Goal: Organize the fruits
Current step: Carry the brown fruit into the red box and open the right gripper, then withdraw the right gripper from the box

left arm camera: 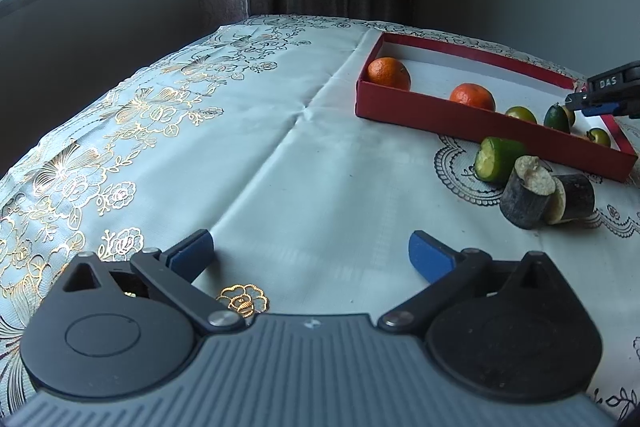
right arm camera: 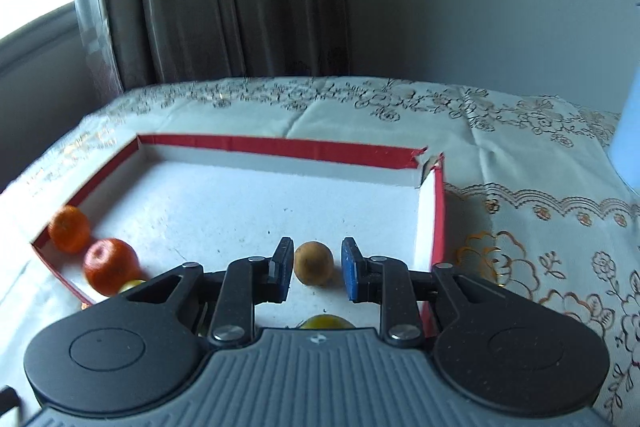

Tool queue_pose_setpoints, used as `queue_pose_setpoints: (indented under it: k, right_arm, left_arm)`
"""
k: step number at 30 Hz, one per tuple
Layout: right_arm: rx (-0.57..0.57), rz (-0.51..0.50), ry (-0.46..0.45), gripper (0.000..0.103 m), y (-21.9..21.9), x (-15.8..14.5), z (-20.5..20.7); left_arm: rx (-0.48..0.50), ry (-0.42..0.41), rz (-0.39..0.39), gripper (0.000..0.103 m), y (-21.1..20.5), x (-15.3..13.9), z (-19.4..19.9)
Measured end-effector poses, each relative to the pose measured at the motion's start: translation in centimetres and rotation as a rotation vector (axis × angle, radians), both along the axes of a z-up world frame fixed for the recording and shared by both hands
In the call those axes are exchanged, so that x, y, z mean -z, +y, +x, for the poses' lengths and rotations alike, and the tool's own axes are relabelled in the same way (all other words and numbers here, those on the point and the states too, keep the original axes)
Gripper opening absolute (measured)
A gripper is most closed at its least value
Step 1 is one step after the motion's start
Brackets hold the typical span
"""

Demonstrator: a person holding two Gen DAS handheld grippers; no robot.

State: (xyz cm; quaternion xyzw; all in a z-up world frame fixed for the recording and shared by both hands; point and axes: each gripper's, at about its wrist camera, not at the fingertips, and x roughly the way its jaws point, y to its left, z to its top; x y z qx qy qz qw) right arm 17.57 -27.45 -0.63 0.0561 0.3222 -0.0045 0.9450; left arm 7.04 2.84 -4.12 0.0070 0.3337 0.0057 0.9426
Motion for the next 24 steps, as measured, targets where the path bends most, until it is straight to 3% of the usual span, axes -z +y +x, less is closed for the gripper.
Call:
queue_pose_setpoints:
  k: [2,4,6,14,17,20,22,24]
  right_arm:
    - [-0.005,0.018,-0.033,0.033,-0.4,-1.0,-1.8]
    - [-0.017,0.013,-0.063,0.054,-0.5,-1.6,-3.8]
    - [-0.027,0.008,-0.097,0.064,-0.5,-2.0,-6.2]
    - [-0.092,0.030,-0.085,0.064,-0.9,-0.1,-14.3]
    - [-0.102,0.002,-0.062,0.064,-1.5,1.1,-16.1]
    - [-0.102,-0.012,-0.041,0.071,-2.4,2.2,-17.1]
    - [-0.086,0.001,-0.026,0.072,-3.3,3.0,-17.3]
    - [-0.076,0.070,-0.025,0.072,-4.3,3.1,-17.4]
  left_arm:
    - [-0.001,0.001,0.000,0.103,0.0,0.0,0.0]
    - [-0.001,0.003,0.003,0.103,0.0,0.0,0.0]
    - [-0.001,0.003,0.002,0.103,0.0,0.0,0.1]
    - [-0.001,-0.002,0.000,0.103,0.2,-0.1,0.0]
    - [0.043,-0.049,-0.016,0.103,0.0,-0.5,-0.8]
    - [0.101,-0.088,-0.042,0.103,-1.1,-1.3,-2.0]
    - [0.162,-0.104,-0.066,0.094,-2.6,-2.0,-2.6]
    - [0.217,-0.121,-0.022,0.085,-4.6,-2.5,-2.9]
